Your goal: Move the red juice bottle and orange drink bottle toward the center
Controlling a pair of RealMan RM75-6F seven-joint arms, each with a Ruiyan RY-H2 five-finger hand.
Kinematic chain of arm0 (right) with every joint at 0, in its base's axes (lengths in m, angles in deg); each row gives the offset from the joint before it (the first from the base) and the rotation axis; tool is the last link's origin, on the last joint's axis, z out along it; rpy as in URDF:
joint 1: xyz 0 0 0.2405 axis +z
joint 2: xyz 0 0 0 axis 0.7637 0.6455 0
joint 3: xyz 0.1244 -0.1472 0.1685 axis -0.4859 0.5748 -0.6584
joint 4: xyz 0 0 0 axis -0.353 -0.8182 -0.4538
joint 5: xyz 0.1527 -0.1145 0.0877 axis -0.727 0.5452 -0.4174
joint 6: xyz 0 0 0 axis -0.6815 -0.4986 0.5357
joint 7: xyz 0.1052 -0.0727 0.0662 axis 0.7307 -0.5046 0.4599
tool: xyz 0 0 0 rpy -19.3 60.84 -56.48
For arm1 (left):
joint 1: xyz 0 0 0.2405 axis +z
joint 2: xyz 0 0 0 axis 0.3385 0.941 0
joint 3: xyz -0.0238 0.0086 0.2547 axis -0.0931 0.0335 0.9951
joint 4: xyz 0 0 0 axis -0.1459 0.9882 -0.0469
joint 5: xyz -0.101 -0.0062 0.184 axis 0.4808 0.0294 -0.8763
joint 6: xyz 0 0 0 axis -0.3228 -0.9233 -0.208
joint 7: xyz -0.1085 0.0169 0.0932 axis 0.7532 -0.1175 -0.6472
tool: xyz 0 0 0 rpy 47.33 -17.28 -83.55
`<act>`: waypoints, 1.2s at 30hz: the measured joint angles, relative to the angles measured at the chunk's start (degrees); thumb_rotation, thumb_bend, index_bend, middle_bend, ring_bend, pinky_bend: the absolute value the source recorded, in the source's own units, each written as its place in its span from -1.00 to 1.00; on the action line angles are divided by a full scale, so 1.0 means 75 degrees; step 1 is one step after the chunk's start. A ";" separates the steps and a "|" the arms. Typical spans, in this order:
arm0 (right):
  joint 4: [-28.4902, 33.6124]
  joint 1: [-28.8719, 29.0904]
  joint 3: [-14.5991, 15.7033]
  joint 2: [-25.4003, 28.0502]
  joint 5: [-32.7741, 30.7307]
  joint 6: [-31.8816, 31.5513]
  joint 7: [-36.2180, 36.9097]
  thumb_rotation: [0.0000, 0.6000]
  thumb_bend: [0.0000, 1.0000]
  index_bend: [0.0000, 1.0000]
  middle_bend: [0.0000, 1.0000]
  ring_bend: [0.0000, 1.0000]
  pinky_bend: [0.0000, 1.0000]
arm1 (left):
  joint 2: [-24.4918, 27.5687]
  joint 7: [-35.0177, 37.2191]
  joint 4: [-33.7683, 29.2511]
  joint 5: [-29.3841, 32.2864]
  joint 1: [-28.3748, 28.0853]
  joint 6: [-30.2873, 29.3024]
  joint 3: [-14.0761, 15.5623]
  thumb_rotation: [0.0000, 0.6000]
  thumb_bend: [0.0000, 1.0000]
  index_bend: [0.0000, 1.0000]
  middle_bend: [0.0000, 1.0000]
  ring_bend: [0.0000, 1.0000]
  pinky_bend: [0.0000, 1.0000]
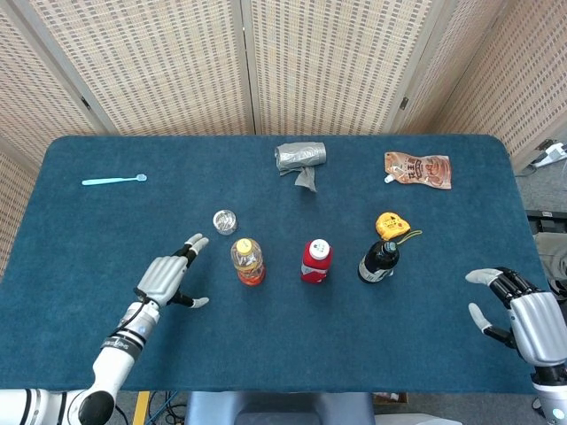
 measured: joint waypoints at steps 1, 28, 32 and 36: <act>0.0010 0.0011 -0.0016 0.0007 -0.0067 0.0051 -0.0021 1.00 -0.30 -0.24 -0.25 -0.42 0.09 | 0.0077 0.0071 -0.0030 -0.0172 0.0117 -0.0081 0.0068 1.00 -0.86 -1.00 -1.00 -0.62 -0.23; 0.0554 0.0155 -0.0345 0.0549 -0.1571 0.1136 -0.0570 1.00 -0.30 -0.24 -0.23 -0.40 0.09 | 0.1509 0.1115 0.0612 -0.4303 0.3385 -0.2889 0.1764 1.00 -0.86 -0.68 -0.87 -0.62 -0.26; 0.0578 0.0113 -0.0342 0.0578 -0.1593 0.1112 -0.0555 1.00 -0.30 -0.24 -0.23 -0.40 0.09 | 0.1497 0.1231 0.1152 -0.4905 0.3797 -0.3247 0.1899 1.00 -0.86 -0.59 -0.82 -0.63 -0.26; 0.0573 0.0072 -0.0362 0.0610 -0.1641 0.1075 -0.0485 1.00 -0.30 -0.24 -0.23 -0.40 0.09 | 0.1443 0.1368 0.1610 -0.5244 0.4074 -0.3412 0.1931 1.00 -0.86 -0.52 -0.78 -0.63 -0.26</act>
